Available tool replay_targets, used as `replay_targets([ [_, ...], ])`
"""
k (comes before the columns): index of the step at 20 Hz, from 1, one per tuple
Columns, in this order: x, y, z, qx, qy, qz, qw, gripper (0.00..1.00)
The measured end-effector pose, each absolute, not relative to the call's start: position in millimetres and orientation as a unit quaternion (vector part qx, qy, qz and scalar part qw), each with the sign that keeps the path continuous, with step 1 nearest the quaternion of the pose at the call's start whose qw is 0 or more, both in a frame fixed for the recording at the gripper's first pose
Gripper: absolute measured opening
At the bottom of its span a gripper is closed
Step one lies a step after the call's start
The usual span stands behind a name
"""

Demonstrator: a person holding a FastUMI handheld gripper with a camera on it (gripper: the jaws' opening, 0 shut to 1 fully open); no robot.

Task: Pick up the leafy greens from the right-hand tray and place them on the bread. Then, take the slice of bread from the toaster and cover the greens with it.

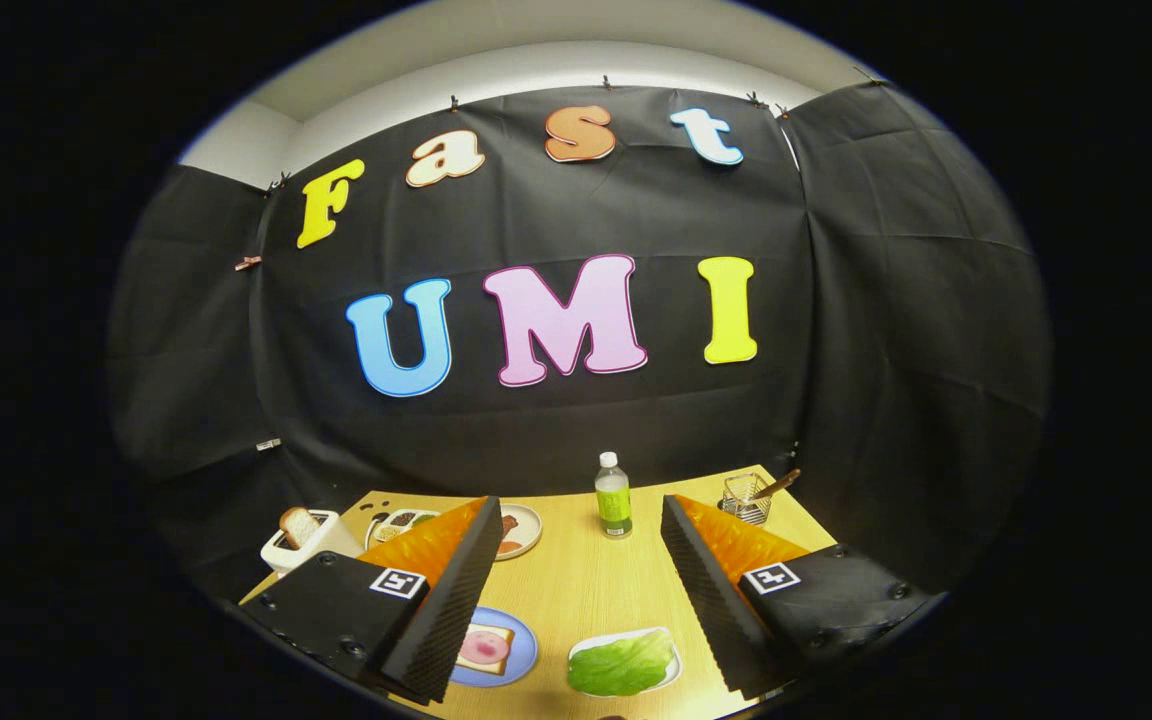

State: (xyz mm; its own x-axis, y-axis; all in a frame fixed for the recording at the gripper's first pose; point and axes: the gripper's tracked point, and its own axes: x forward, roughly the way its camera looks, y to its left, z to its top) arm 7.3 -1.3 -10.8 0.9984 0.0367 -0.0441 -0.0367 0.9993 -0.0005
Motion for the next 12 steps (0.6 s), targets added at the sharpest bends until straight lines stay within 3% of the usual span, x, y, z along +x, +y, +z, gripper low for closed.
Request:
replay_targets([
  [12,14.7,-10.3,-45.6,-0.011,0.059,0.015,0.998,0.99],
])
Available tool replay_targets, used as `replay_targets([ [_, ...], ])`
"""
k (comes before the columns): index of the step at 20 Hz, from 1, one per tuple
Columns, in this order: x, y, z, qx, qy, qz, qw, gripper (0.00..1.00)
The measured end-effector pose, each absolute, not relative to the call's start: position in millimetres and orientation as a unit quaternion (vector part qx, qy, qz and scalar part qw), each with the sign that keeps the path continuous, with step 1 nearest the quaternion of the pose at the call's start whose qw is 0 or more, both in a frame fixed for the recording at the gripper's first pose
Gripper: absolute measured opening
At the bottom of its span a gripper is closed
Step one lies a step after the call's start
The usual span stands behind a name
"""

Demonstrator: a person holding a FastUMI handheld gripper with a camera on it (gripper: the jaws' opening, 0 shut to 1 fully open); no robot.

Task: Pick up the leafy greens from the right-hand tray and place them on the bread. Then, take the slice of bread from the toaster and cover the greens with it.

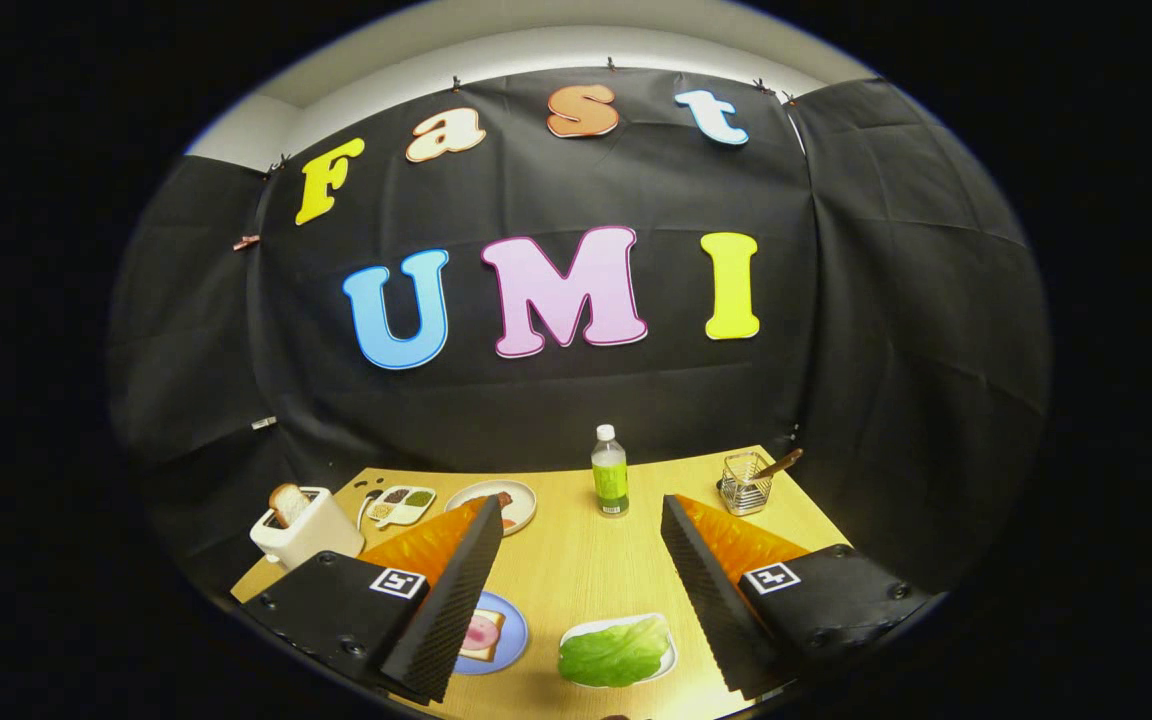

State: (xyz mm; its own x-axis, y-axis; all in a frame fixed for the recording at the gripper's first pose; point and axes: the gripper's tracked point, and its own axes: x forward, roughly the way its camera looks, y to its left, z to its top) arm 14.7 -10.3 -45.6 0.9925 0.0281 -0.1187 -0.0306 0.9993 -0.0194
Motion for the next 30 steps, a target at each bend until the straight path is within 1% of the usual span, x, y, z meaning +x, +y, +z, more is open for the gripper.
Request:
replay_targets([
  [3,18.1,-10.8,-63.6,-0.015,0.075,0.015,0.997,0.99],
  [9,24.0,-11.8,-123.5,-0.009,0.134,0.022,0.991,0.99],
  [19,32.1,-31.8,-263.4,-0.052,0.256,0.022,0.965,0.99],
  [27,42.3,-56.0,-335.6,-0.045,0.319,-0.004,0.947,1.00],
  [30,48.1,-65.2,-349.1,-0.068,0.327,-0.015,0.942,1.00],
])
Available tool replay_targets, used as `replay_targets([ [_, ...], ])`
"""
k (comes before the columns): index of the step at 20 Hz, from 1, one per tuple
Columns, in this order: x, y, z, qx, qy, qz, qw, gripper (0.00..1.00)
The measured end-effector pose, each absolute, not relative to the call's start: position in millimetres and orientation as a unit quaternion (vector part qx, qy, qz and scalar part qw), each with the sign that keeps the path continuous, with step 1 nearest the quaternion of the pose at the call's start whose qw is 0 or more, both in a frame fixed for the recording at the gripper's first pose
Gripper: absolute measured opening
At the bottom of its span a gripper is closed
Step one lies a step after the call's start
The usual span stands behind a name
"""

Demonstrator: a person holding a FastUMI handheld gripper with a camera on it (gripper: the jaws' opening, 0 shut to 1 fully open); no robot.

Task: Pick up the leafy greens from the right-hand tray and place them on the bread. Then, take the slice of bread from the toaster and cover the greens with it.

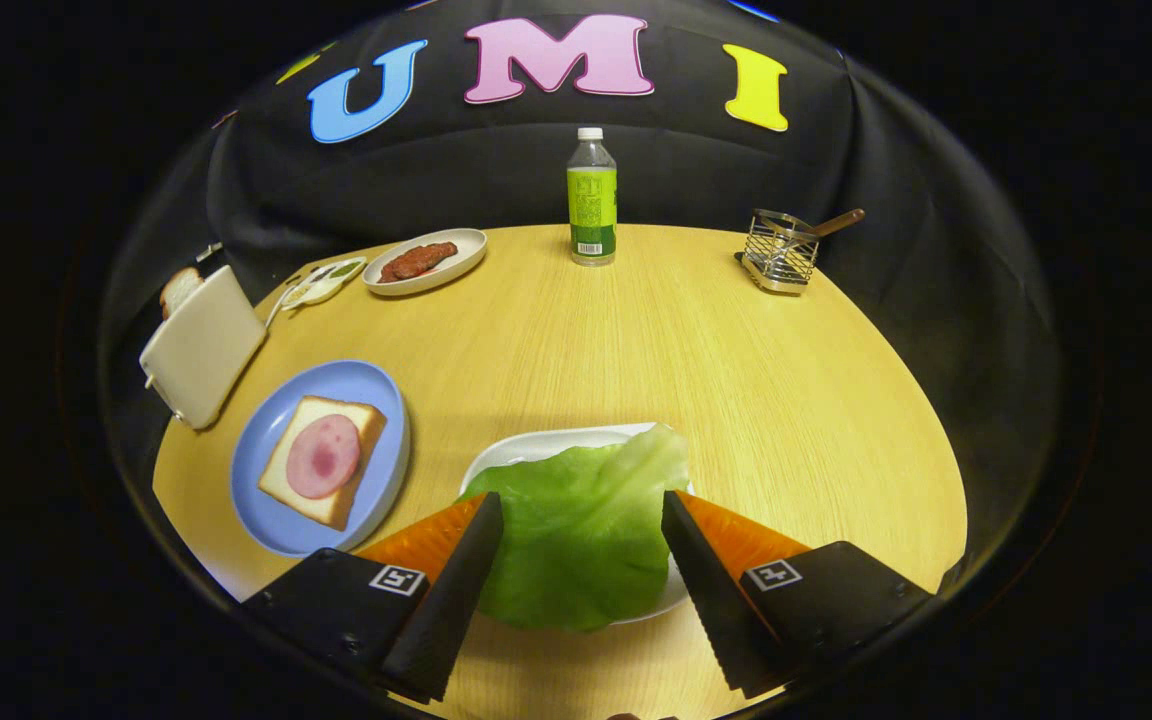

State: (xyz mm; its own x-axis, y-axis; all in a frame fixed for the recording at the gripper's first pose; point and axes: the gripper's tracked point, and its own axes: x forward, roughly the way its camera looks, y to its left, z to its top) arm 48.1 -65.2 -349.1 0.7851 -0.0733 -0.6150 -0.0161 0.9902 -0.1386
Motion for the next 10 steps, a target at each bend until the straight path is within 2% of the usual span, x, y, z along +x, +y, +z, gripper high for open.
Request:
replay_targets([
  [3,43.7,-70.5,-373.5,-0.087,0.361,-0.016,0.928,1.00],
  [9,47.3,-66.2,-377.3,-0.074,0.361,-0.013,0.930,0.99],
  [10,47.7,-63.9,-376.5,-0.082,0.366,-0.006,0.927,0.95],
])
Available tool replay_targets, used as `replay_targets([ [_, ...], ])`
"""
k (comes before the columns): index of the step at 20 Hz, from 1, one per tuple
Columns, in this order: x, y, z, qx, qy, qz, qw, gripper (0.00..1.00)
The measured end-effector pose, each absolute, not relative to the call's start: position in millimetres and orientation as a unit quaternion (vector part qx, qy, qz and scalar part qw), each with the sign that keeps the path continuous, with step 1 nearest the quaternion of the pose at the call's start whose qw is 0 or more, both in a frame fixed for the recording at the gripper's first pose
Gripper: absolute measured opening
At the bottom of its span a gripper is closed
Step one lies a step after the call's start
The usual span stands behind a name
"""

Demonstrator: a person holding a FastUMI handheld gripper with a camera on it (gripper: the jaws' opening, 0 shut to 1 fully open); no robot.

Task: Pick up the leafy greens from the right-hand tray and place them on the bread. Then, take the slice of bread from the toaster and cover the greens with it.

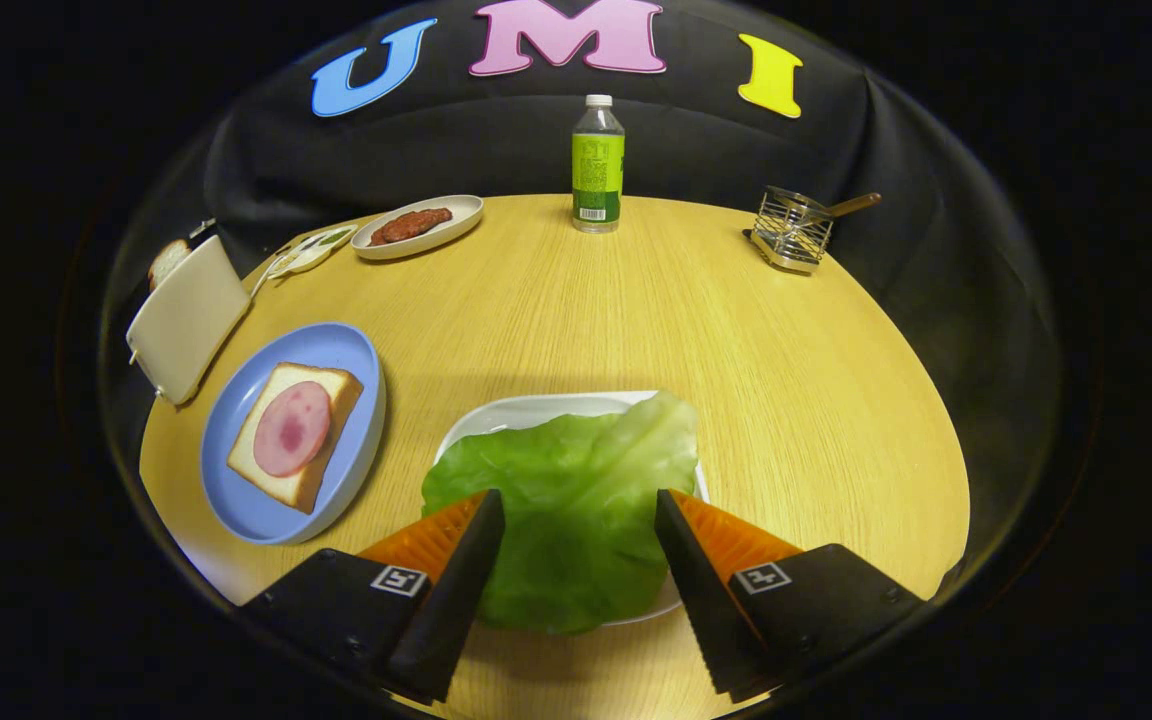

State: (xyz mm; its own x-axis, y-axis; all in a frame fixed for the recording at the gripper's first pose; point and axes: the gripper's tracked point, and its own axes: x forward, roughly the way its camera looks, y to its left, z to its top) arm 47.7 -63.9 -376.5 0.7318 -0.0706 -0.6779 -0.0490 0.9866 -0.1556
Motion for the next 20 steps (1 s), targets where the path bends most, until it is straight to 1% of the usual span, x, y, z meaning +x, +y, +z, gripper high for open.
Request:
replay_targets([
  [1,47.7,-62.1,-377.7,-0.084,0.371,0.002,0.925,0.89],
  [2,50.2,-62.0,-378.4,-0.092,0.372,0.008,0.923,0.86],
  [3,51.8,-62.0,-378.3,-0.098,0.374,0.011,0.922,0.74],
  [4,52.5,-61.7,-377.9,-0.104,0.375,0.014,0.921,0.58],
  [6,53.7,-59.1,-380.2,-0.100,0.383,0.020,0.918,0.58],
  [8,56.3,-58.8,-377.1,-0.096,0.382,0.016,0.919,0.17],
  [9,53.9,-58.3,-377.0,-0.097,0.383,0.016,0.919,0.17],
  [10,51.4,-56.4,-378.4,-0.093,0.389,0.021,0.916,0.10],
  [11,50.9,-53.9,-380.1,-0.078,0.402,0.030,0.912,0.10],
  [12,51.5,-52.0,-378.4,-0.058,0.410,0.035,0.909,0.07],
  [15,50.1,-51.1,-374.2,-0.006,0.433,0.042,0.901,0.06],
  [20,54.1,-45.8,-330.0,-0.020,0.404,0.055,0.913,0.06],
])
